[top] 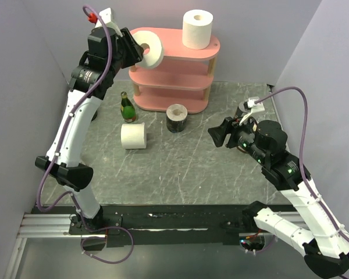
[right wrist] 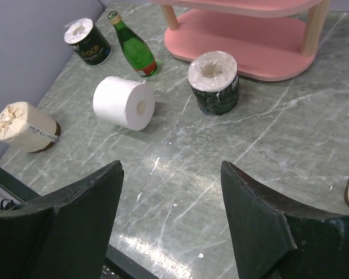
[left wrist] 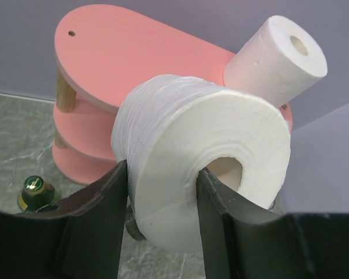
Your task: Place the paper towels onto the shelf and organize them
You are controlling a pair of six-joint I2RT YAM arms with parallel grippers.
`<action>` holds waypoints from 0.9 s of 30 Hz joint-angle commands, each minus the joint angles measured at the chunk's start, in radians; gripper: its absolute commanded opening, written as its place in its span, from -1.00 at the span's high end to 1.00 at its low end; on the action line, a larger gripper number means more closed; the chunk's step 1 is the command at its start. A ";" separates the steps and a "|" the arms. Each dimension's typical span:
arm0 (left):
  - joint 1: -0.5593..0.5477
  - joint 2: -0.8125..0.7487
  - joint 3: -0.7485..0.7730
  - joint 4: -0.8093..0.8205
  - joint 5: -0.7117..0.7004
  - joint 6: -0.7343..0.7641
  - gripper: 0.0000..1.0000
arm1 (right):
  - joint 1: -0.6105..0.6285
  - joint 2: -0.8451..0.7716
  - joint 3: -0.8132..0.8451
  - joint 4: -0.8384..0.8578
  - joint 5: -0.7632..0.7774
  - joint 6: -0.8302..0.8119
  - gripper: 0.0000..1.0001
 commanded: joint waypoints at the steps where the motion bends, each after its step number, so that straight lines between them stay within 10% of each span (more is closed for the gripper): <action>1: 0.042 -0.031 0.001 0.242 0.074 -0.028 0.22 | 0.005 -0.036 0.014 0.014 0.000 -0.006 -0.51; 27: 0.064 0.176 0.061 0.562 0.192 -0.078 0.08 | 0.004 -0.062 0.045 -0.016 0.008 0.006 -0.50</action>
